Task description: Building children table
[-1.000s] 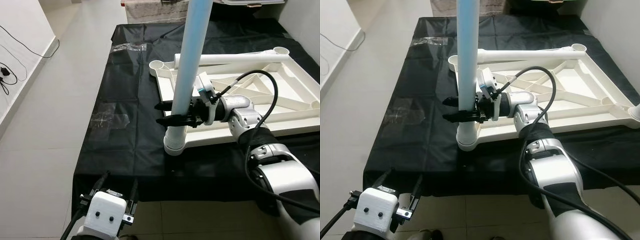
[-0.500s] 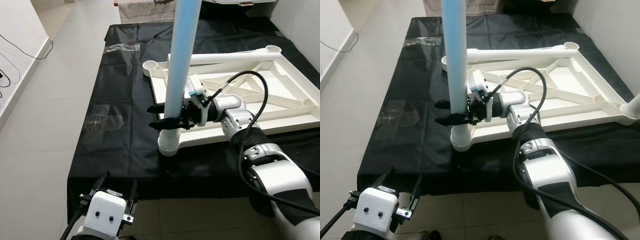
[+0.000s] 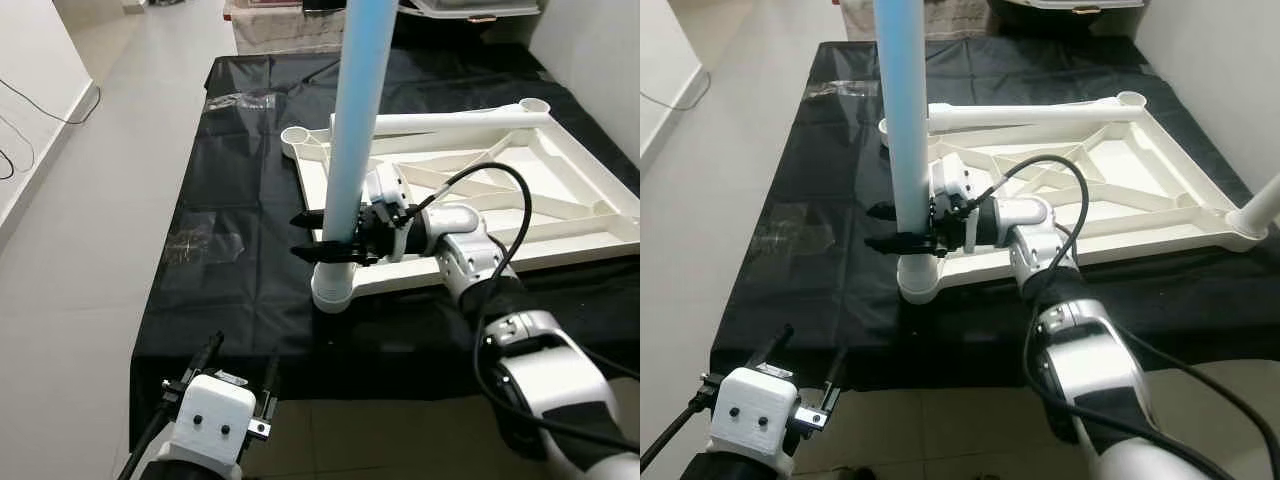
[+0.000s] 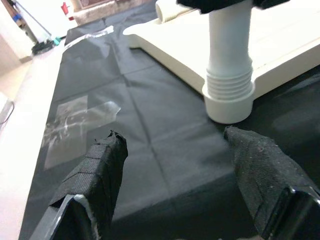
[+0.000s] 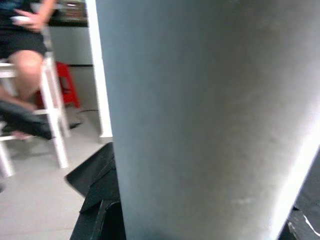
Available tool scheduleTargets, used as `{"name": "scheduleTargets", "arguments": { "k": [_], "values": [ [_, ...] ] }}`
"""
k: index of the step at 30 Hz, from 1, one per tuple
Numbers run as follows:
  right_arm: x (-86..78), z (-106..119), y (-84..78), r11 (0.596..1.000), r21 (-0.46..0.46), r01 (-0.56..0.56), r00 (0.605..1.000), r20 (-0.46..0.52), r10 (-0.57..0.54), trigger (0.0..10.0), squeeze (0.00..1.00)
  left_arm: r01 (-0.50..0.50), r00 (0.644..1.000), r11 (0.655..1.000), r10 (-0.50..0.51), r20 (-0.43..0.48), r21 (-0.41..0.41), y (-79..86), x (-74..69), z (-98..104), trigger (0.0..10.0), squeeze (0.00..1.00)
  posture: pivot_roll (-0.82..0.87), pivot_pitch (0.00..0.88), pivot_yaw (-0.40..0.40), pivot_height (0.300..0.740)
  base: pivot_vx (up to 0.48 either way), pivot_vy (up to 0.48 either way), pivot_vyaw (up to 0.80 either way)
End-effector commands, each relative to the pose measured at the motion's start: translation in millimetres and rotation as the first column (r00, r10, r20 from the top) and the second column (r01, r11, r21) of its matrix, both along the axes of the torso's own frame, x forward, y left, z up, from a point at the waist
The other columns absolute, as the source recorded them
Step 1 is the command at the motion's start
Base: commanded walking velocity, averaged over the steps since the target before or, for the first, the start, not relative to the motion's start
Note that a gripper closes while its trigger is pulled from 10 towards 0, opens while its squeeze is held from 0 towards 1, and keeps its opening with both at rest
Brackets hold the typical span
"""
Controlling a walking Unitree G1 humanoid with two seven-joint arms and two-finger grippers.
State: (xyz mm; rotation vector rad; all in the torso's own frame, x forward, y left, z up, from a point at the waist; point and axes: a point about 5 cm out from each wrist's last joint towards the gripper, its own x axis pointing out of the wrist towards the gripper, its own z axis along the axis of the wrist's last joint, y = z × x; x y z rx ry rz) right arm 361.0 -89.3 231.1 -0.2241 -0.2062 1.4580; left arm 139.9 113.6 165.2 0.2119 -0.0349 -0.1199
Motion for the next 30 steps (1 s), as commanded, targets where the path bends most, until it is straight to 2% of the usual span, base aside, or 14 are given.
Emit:
{"name": "scheduleTargets", "arguments": {
  "k": [1, 5, 11, 12, 15, 16, 17, 19, 22, 24, 25, 27, 28, 30],
  "values": [
    [0.7, -27.4, -2.4, 0.995, -0.039, 0.092, 0.992, -0.080, -0.095, 10.0, 0.00, 0.051, 0.998, 0.997, -0.053, -0.024, -0.050, -15.2, -1.7, -3.8, 10.0, 0.00, 0.14, 0.192, -0.016, 0.740, 0.000, 0.000, 0.00],
    [2.8, -35.2, -2.0, 0.980, -0.035, 0.196, 0.974, -0.109, -0.198, 10.0, 0.00, 0.046, 0.999, 0.998, -0.047, -0.019, -0.045, -13.8, 0.7, -4.2, 10.0, 0.00, 0.13, 0.191, -0.016, 0.740, 0.000, 0.000, 0.00],
    [2.4, -40.7, -1.8, 0.960, -0.020, 0.280, 0.954, -0.107, -0.280, 10.0, 0.00, 0.041, 0.999, 0.998, -0.041, -0.013, -0.043, -13.2, 2.2, -3.8, 10.0, 0.00, 0.13, 0.190, -0.018, 0.740, 0.000, 0.000, 0.00],
    [5.6, -43.2, -1.7, 0.924, -0.007, 0.381, 0.917, -0.126, -0.379, 10.0, 0.00, 0.035, 0.999, 0.999, -0.035, -0.008, -0.038, -11.8, 3.2, -3.2, 10.0, 0.00, 0.13, 0.193, -0.019, 0.740, 0.000, 0.000, 0.00],
    [5.6, -43.2, -1.7, 0.924, -0.007, 0.381, 0.917, -0.126, -0.379, 10.0, 0.00, 0.035, 0.999, 0.999, -0.035, -0.008, -0.038, -11.8, 3.2, -3.2, 10.0, 0.00, 0.13, 0.193, -0.019, 0.740, 0.000, 0.000, 0.00],
    [8.4, -44.9, -1.8, 0.882, -0.002, 0.470, 0.874, -0.133, -0.467, 10.0, 0.00, 0.029, 1.000, 0.999, -0.029, -0.006, -0.035, -10.4, 3.9, -3.2, 10.0, 0.00, 0.13, 0.193, -0.019, 0.740, 0.000, 0.000, 0.00],
    [11.6, -47.9, -2.7, 0.816, -0.005, 0.578, 0.806, -0.152, -0.572, 10.0, 0.00, 0.024, 1.000, 0.999, -0.025, -0.004, -0.032, -9.4, 4.5, -3.3, 10.0, 0.00, 0.13, 0.193, -0.019, 0.740, 0.000, 0.000, 0.00],
    [11.6, -47.9, -2.7, 0.816, -0.005, 0.578, 0.806, -0.152, -0.572, 10.0, 0.00, 0.024, 1.000, 0.999, -0.025, -0.004, -0.032, -9.4, 4.5, -3.3, 10.0, 0.00, 0.13, 0.193, -0.019, 0.740, 0.000, 0.000, 0.00],
    [14.1, -53.4, -8.1, 0.588, -0.012, 0.809, 0.578, -0.169, -0.799, 10.0, 0.00, 0.022, 1.000, 0.999, -0.022, 0.000, -0.030, -8.9, 6.2, -3.3, 10.0, 0.00, 0.13, 0.195, -0.019, 0.740, 0.000, 0.000, 0.00],
    [14.4, -55.0, -12.3, 0.486, -0.011, 0.874, 0.477, -0.173, -0.862, 10.0, 0.00, 0.022, 1.000, 0.999, -0.022, 0.001, -0.029, -8.8, 6.6, -3.3, 10.0, 0.00, 0.13, 0.195, -0.019, 0.740, 0.000, 0.000, 0.00],
    [14.0, -55.4, -13.4, 0.453, -0.011, 0.891, 0.444, -0.177, -0.878, 10.0, 0.00, 0.022, 1.000, 0.999, -0.022, 0.002, -0.029, -8.7, 6.7, -3.3, 10.0, 0.00, 0.13, 0.195, -0.019, 0.740, 0.000, 0.000, 0.00],
    [12.9, -57.2, -18.7, 0.344, -0.020, 0.939, 0.333, -0.207, -0.920, 10.0, 0.00, 0.020, 1.000, 0.999, -0.020, 0.002, -0.025, -8.2, 6.8, -3.4, 10.0, 0.00, 0.13, 0.195, -0.019, 0.740, 0.000, 0.000, 0.00],
    [12.9, -57.2, -18.7, 0.344, -0.020, 0.939, 0.333, -0.207, -0.920, 10.0, 0.00, 0.020, 1.000, 0.999, -0.020, 0.002, -0.025, -8.2, 6.8, -3.4, 10.0, 0.00, 0.13, 0.195, -0.019, 0.740, 0.000, 0.000, 0.00],
    [9.9, -54.5, -20.4, 0.253, -0.008, 0.967, 0.245, -0.219, -0.945, 10.0, 0.00, 0.018, 1.000, 1.000, -0.017, 0.003, -0.024, -7.2, 7.0, -2.9, 10.0, 0.00, 0.13, 0.196, -0.017, 0.740, 0.000, 0.000, 0.00]
  ]
}}
